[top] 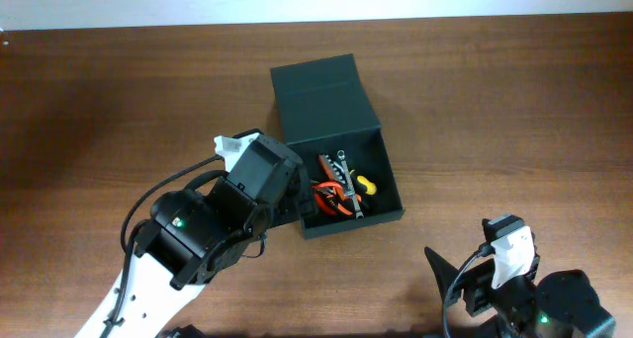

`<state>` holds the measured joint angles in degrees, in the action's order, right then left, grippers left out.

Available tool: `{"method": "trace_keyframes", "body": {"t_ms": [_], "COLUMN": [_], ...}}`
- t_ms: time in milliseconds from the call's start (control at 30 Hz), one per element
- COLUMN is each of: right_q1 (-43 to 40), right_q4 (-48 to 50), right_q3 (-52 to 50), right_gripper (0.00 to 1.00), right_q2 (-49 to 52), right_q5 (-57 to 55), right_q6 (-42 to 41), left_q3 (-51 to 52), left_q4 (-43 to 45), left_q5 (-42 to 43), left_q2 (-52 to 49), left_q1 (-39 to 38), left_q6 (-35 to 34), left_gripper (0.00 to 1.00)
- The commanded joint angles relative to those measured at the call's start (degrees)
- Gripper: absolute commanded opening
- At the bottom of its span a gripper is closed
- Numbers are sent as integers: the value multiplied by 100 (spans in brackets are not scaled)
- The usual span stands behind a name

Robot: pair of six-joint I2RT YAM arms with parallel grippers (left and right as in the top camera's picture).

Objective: Pack container
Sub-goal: 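Raise both grippers to the box lid's upper edges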

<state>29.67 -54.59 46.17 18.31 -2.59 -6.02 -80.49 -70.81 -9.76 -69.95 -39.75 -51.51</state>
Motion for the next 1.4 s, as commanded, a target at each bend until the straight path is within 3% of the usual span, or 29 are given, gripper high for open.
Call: {"method": "trace_keyframes", "body": {"t_ms": [0,233,500,667,800,933,967,1000,1033,1367], "right_q1": [-11,-13,-162,-625,-960,-1401,-1617,-1749,-1884,-2758], "right_q4": [365,1029,673,385,387,474,501,516,514,459], "right_q3": [4,671,2778,4232,4964,5311,5362,5362,5362,5362], "right_gripper": [99,99,99,99,99,39,21,13,4,4], "right_q2": [-33,691,3228,4972,6037,6846,7141,7307,7464,8867], "right_q5": [-74,-306,-1012,-975,-782,-278,-96,-7,118,2120], "right_q6": [-48,-313,-83,675,785,850,662,498,354,-699], "left_q3": [-50,-79,-79,-79,-79,-79,-79,-79,-79,-79], "left_q4": [-15,79,713,1191,1602,1961,2103,2181,2267,2638], "left_q5": [-129,551,1759,1965,1967,1967,1965,1965,1965,2201], "left_q2": [17,17,-72,-396,-828,-1327,-1550,-1668,-1808,-3016], "left_q1": [15,632,2218,2889,3119,3185,3185,3185,3182,3185], "left_q6": [107,61,367,363,363,358,356,339,313,-35], "left_gripper": [99,99,100,89,64,28,12,2,2,2]}}
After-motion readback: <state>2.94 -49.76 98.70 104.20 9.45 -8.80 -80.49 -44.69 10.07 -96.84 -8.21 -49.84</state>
